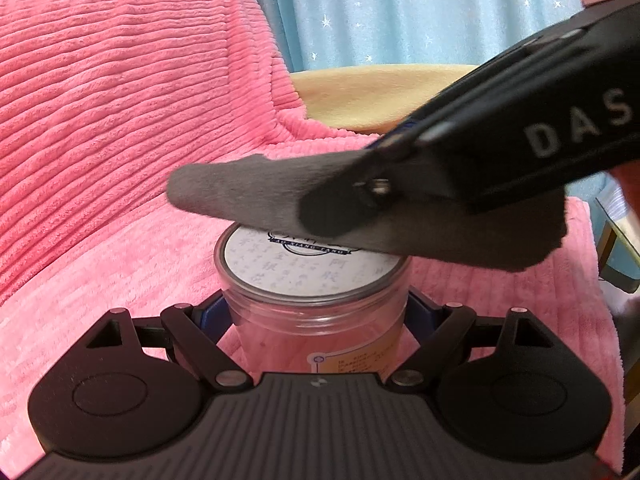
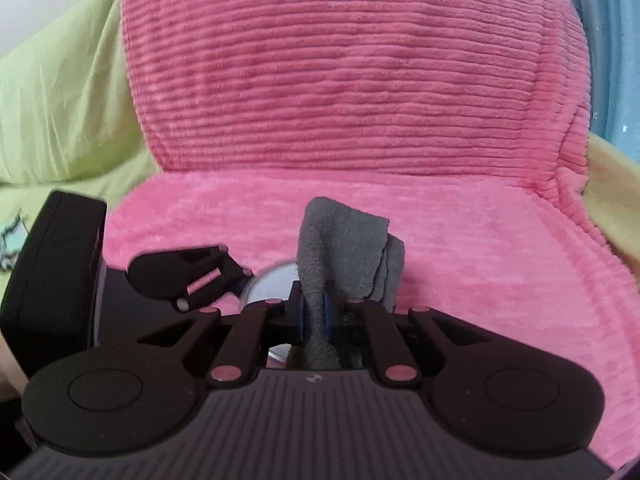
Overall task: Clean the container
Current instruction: 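Keep wiping the lid with the right gripper's cloth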
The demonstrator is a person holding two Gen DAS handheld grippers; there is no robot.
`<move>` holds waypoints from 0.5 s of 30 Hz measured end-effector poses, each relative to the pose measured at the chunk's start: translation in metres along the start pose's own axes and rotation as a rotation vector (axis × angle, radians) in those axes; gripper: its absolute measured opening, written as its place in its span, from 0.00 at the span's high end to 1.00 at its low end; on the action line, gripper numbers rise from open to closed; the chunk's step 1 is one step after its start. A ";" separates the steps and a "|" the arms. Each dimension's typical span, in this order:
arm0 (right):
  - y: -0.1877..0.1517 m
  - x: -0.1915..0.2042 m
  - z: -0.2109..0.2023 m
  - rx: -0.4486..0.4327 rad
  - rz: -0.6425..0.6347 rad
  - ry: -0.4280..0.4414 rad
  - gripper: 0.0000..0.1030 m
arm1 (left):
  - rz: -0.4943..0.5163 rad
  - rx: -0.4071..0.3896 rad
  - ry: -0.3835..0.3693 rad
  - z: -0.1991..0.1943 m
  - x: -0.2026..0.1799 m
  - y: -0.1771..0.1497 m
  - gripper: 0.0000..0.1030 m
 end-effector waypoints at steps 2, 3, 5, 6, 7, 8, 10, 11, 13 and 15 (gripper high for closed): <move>0.000 0.001 0.001 -0.023 0.024 0.037 0.92 | -0.002 0.000 -0.002 0.000 0.000 0.000 0.17; -0.001 0.002 0.000 -0.024 0.029 0.062 0.92 | -0.003 0.000 -0.003 0.000 0.001 0.000 0.17; -0.003 0.003 -0.005 -0.015 0.035 0.100 0.92 | -0.004 0.000 -0.006 0.000 0.001 0.000 0.17; -0.004 0.004 -0.007 -0.008 0.037 0.114 0.92 | -0.007 0.000 -0.009 0.000 0.001 0.000 0.17; -0.006 0.004 -0.010 0.000 0.035 0.119 0.92 | -0.007 0.000 -0.009 0.000 0.002 0.000 0.17; -0.007 0.003 -0.012 0.010 0.031 0.113 0.93 | -0.007 0.000 -0.009 0.000 0.002 0.000 0.17; -0.010 0.000 -0.017 0.026 0.019 0.079 0.93 | -0.003 0.000 -0.007 0.000 0.001 0.000 0.17; -0.011 -0.003 -0.017 0.031 0.010 0.042 0.93 | -0.002 0.000 -0.007 0.000 0.001 0.000 0.17; -0.011 -0.009 -0.016 0.034 0.005 -0.020 0.93 | -0.001 0.000 -0.005 0.001 0.001 0.000 0.17; -0.011 -0.011 -0.013 0.023 0.021 -0.038 0.93 | -0.001 0.000 -0.002 0.000 0.001 0.000 0.17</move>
Point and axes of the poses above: each gripper's, at about its wrist camera, not at the fingertips, and z roughly the way its jaws point, x to its left, y to its top, the point moved 7 cm from there along z, roughly the way its jaws point, and after that the axes turned 8 degrees about -z, right-handed, at the moved point
